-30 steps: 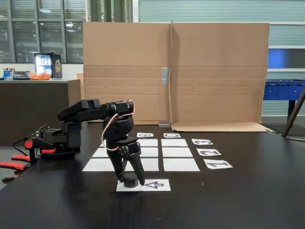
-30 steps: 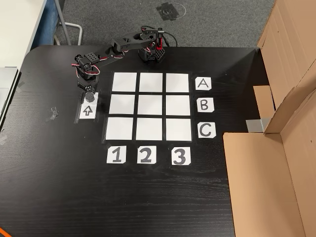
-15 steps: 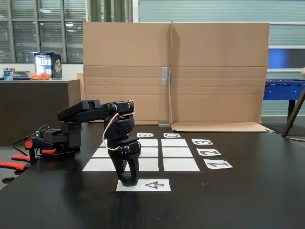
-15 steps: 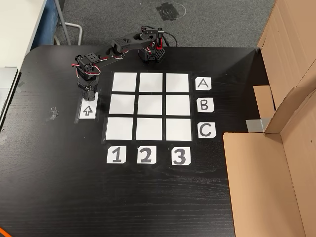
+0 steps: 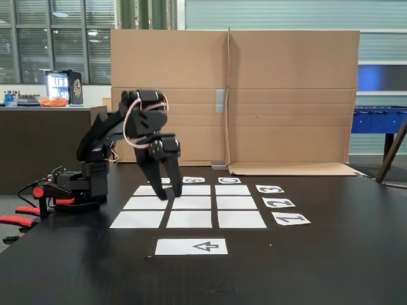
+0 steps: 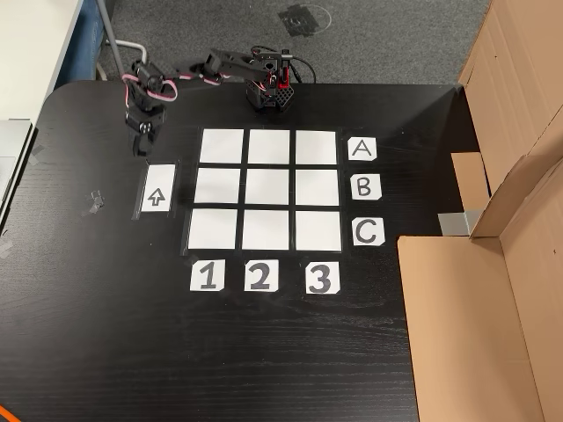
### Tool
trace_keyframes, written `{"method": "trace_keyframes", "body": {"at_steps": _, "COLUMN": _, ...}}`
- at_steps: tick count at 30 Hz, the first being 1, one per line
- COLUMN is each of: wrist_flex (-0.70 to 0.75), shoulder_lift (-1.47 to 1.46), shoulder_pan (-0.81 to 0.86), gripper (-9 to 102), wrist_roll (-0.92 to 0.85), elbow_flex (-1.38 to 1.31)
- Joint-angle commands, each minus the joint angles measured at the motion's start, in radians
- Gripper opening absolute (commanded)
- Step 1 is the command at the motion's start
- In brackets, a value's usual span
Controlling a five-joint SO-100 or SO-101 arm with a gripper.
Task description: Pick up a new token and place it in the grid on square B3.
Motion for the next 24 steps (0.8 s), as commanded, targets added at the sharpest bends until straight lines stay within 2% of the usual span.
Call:
{"method": "trace_keyframes", "body": {"at_steps": 1, "wrist_flex": 0.009, "shoulder_lift": 0.129, "shoulder_pan": -0.002, "gripper": -1, "wrist_roll": 0.005, "elbow_flex": 0.049}}
{"method": "trace_keyframes", "body": {"at_steps": 11, "wrist_flex": 0.009, "shoulder_lift": 0.201, "shoulder_pan": -0.135, "gripper": -1, "wrist_roll": 0.028, "elbow_flex": 0.265}}
{"method": "trace_keyframes", "body": {"at_steps": 24, "wrist_flex": 0.008, "shoulder_lift": 0.219, "shoulder_pan": -0.486, "gripper": -1, "wrist_roll": 0.172, "elbow_flex": 0.396}}
